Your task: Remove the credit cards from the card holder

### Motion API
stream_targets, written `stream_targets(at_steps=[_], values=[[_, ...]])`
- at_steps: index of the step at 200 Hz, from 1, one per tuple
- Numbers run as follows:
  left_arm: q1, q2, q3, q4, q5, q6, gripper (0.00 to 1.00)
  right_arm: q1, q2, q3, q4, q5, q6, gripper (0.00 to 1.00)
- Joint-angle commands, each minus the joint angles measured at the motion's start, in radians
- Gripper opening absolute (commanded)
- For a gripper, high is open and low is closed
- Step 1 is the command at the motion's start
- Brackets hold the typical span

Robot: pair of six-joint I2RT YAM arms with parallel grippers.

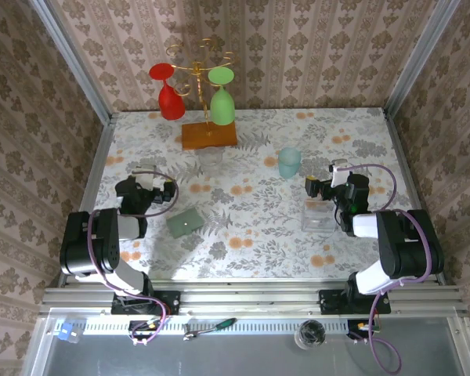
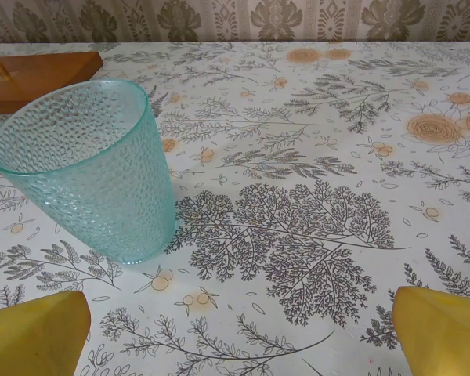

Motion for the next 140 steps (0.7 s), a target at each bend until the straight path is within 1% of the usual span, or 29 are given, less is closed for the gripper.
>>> stream_targets(at_steps=[1, 99, 140], values=[[0.0, 0.0, -0.011, 0.038, 0.025, 0.018, 1.0, -0.002, 0.004, -0.008, 0.034, -0.019, -0.02, 1.0], [-0.006, 0.001, -0.013, 0.038, 0.009, 0.02, 1.0, -0.001, 0.004, -0.009, 0.035, -0.017, -0.019, 1.0], [0.0, 0.003, -0.001, 0.02, -0.076, -0.02, 1.0, -0.002, 0.003, -0.009, 0.035, -0.017, -0.019, 1.0]])
